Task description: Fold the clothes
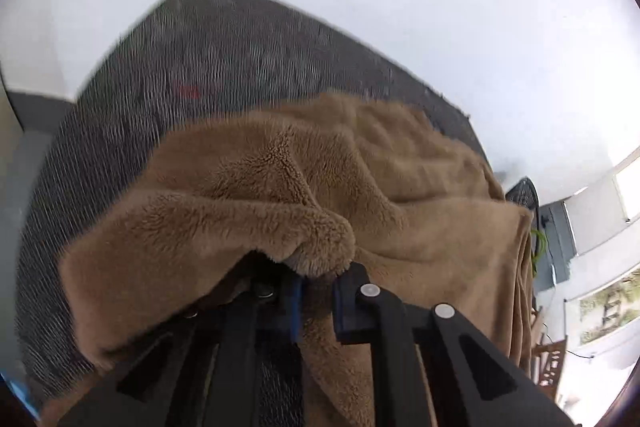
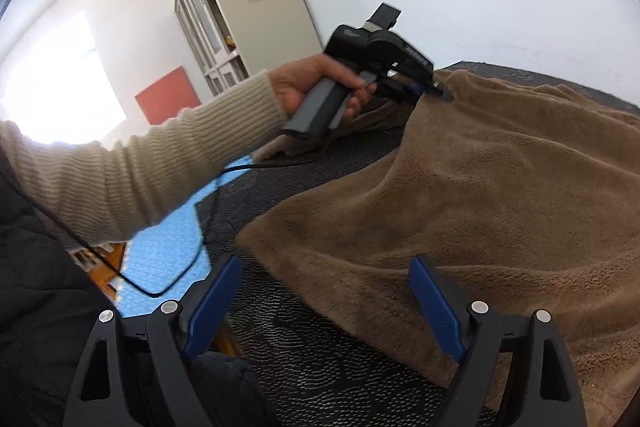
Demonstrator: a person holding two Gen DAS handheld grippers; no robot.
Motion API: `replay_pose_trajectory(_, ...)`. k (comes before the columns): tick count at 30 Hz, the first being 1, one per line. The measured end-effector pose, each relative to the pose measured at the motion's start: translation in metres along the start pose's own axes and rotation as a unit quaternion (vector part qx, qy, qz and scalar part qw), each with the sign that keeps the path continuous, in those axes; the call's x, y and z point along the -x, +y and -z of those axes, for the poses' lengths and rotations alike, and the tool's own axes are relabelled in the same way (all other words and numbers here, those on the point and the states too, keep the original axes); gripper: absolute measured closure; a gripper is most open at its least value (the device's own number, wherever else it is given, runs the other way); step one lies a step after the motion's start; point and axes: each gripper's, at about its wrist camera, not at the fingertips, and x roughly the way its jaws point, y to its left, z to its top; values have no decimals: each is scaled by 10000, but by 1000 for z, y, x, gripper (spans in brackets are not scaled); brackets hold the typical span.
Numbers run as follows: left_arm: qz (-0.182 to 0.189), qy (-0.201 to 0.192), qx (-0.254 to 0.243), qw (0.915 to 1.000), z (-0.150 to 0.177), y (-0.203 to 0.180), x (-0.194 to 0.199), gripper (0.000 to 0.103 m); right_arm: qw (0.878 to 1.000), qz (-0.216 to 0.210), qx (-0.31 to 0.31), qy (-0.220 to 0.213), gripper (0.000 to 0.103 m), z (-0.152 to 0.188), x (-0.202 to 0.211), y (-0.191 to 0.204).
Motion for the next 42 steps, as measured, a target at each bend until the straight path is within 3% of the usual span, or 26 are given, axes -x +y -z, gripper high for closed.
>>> replay_pose_trajectory(7, -389, -553, -539, 9963, -33, -26, 24, 90, 9978, -655, -52, 88, 15, -7, -9, 14)
replay_pose_trajectory(12, -694, -417, -689, 9943, -40, -23, 18, 90, 9910, -1300, -221, 241, 15, -10, -29, 21)
replay_pose_trajectory(16, -686, -339, -584, 9954, -39, -16, 10, 90, 9836, -1720, -366, 393, 15, -17, -52, 25)
replay_pose_trajectory(21, -608, -264, -510, 9965, -37, -8, 9, 90, 9835, -1542, -612, 718, 15, -19, -86, 25)
replay_pose_trajectory(25, -570, -247, -488, 9969, -35, -3, 10, 87, 9865, -1212, -874, 675, 15, -24, -100, 20)
replay_pose_trajectory(33, -480, -176, -424, 9978, -31, 5, 6, 86, 9948, 271, -838, 512, 17, -38, -119, 23)
replay_pose_trajectory(34, -461, -171, -420, 9979, -30, 6, 5, 86, 9944, 462, -779, 535, 21, -39, -123, 24)
replay_pose_trajectory(36, -425, -160, -413, 9981, -30, 7, 5, 86, 9933, 761, -627, 600, 51, -40, -130, 26)
replay_pose_trajectory(37, -406, -155, -409, 9982, -30, 8, 5, 86, 9923, 911, -550, 632, 59, -41, -133, 27)
replay_pose_trajectory(38, -392, -148, -411, 9983, -30, 9, 4, 86, 9912, 1045, -481, 659, 73, -42, -136, 27)
replay_pose_trajectory(39, -379, -141, -413, 9983, -30, 9, 4, 86, 9904, 1128, -440, 669, 82, -42, -139, 27)
replay_pose_trajectory(42, -334, -108, -404, 9986, -31, 11, 3, 84, 9907, 1162, -340, 629, 92, -42, -139, 29)
